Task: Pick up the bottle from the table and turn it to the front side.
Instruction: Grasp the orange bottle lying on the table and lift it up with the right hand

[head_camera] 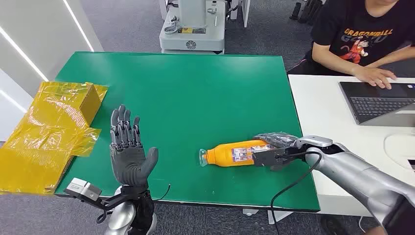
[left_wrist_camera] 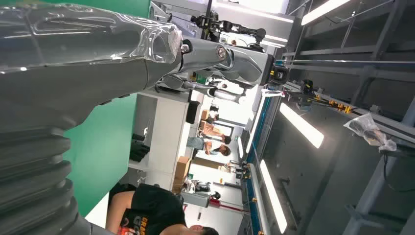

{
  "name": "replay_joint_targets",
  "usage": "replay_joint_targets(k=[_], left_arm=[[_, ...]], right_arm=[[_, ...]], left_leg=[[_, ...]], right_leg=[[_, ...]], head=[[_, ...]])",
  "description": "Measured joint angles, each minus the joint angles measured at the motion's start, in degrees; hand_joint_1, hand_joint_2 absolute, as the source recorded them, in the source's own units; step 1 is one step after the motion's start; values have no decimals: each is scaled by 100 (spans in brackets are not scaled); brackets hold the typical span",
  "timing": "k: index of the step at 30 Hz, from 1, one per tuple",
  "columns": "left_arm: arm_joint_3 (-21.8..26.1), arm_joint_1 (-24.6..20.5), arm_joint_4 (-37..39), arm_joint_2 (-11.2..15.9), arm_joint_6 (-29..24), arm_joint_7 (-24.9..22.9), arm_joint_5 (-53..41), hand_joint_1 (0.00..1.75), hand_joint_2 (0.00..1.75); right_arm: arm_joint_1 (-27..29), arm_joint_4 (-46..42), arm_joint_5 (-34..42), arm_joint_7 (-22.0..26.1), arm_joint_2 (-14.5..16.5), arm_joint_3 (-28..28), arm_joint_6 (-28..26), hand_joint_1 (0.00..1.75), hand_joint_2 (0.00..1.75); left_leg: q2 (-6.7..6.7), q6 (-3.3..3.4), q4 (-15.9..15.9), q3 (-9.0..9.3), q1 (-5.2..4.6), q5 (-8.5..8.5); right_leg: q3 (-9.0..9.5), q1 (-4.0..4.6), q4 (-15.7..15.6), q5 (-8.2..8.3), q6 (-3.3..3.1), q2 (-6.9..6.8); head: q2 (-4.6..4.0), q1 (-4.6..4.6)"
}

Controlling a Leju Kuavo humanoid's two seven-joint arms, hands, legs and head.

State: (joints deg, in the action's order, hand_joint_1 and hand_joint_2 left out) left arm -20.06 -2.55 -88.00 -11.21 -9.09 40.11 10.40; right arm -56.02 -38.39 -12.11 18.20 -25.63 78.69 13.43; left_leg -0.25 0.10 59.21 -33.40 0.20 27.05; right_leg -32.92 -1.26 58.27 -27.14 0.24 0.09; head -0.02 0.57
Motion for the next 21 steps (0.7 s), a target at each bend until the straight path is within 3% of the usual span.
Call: replay_joint_targets(k=[10, 12, 14, 16, 21], left_arm=[[0, 64, 0, 0, 14, 0, -52, 0, 175], [0, 73, -1, 0, 16, 0, -59, 0, 175], [0, 84, -2, 0, 17, 0, -66, 0, 175], [0, 107, -7, 0, 18, -1, -74, 0, 175], [0, 144, -43, 1, 33, 0, -81, 0, 175]], right_arm=[[320, 109, -34, -33, 10, -124, -410, 0, 175], [375, 108, -66, -51, 9, -180, -478, 46, 175], [434, 87, -118, -58, 1, -255, -560, 130, 175], [505, 36, -184, -58, -20, -338, -671, 172, 175], [693, -139, -405, -69, -91, -557, -927, 175, 175]], left_leg=[[0, 2, 1, 4, 0, -1], [2, 1, 1, 7, 0, -1], [2, 1, 1, 11, 1, -2], [3, 1, 1, 15, 1, -2], [4, 5, 2, 17, 1, -5]], right_leg=[[2, 0, 0, 1, 0, 0], [3, 0, -1, 1, -1, 2], [5, 0, -1, 1, -1, 4], [7, 0, -1, 2, -1, 5], [11, 0, -1, 3, -1, 6]], head=[[0, -1], [0, -1], [0, -1], [0, -1], [0, -2]])
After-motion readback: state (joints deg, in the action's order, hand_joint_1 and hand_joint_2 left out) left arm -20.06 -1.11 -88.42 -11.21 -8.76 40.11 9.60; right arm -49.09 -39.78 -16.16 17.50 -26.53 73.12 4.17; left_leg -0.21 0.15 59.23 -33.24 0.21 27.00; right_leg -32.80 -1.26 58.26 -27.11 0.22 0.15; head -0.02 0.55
